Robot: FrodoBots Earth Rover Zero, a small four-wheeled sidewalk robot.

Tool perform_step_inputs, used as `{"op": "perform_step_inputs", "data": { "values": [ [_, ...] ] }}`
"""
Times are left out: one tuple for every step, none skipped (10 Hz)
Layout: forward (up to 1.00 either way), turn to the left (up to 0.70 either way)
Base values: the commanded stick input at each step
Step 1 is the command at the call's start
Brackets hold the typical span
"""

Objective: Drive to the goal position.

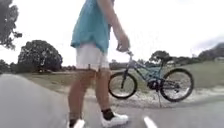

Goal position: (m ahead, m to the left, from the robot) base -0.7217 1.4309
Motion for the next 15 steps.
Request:
{"op": "perform_step_inputs", "data": {
  "values": [
    [0.00, -0.70],
    [0.00, -0.70],
    [0.00, -0.70],
    [0.00, -0.70],
    [0.00, -0.70],
    [0.00, -0.70],
    [0.00, -0.70],
    [0.00, -0.70],
    [0.00, -0.70],
    [0.00, -0.70],
    [0.00, -0.70],
    [0.00, -0.70],
    [0.00, -0.70],
    [0.00, -0.70],
    [0.00, -0.70]
  ]
}}
